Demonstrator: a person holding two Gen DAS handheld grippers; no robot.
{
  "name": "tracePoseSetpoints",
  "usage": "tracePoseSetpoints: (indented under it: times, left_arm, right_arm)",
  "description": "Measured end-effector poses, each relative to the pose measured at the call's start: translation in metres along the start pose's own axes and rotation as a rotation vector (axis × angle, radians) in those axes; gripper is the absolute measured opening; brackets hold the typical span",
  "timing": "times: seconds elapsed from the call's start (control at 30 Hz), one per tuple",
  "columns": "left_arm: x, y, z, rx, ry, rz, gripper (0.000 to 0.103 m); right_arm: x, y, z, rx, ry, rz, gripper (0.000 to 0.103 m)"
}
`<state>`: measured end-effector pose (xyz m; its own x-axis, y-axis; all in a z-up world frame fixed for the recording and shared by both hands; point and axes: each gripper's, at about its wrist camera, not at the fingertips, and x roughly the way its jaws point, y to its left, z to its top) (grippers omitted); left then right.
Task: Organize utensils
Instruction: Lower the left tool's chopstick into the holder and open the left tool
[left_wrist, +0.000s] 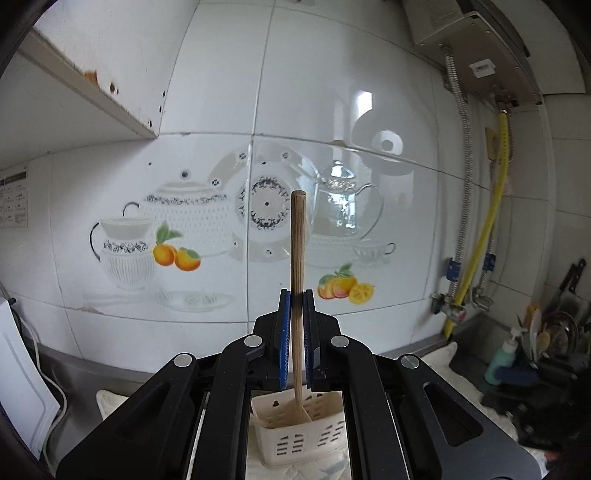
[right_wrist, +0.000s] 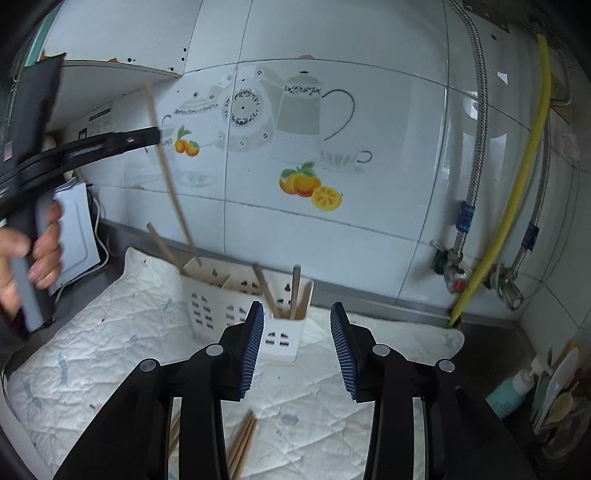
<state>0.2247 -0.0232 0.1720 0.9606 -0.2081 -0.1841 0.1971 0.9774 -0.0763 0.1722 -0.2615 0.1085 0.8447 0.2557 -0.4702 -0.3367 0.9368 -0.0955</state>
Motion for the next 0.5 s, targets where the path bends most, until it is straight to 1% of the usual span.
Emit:
tracePoseSetpoints:
  times: [0.07, 0.23, 0.3, 0.4, 0.47, 0.5]
  left_arm:
    - [0.010, 0.004, -0.006, -0.012, 0.019, 0.007, 0.005]
    - [0.033, 0.012, -0.027, -0.037, 0.096, 0.023, 0.006]
    - [0.037, 0.014, -0.034, -0.040, 0.119, 0.010, 0.006]
    - [0.036, 0.010, -0.039, -0.023, 0.133, 0.004, 0.008]
    - [0.032, 0.008, -0.039, -0.018, 0.125, -0.001, 0.009]
    - [0.029, 0.007, -0.038, -0.017, 0.122, -0.009, 0.013]
  right_arm:
    - [-0.006, 0.000, -0.013, 0.015, 0.007, 0.012, 0.038]
    - [-0.017, 0.005, -0.048, 0.055, 0.037, 0.037, 0.038]
    - [-0.021, 0.008, -0.060, 0.069, 0.049, 0.041, 0.038]
    - [-0.026, 0.016, -0.084, 0.101, 0.083, 0.057, 0.038]
    - [-0.028, 0.021, -0.099, 0.123, 0.112, 0.069, 0.038]
    - [-0.030, 0.024, -0.108, 0.130, 0.129, 0.073, 0.038]
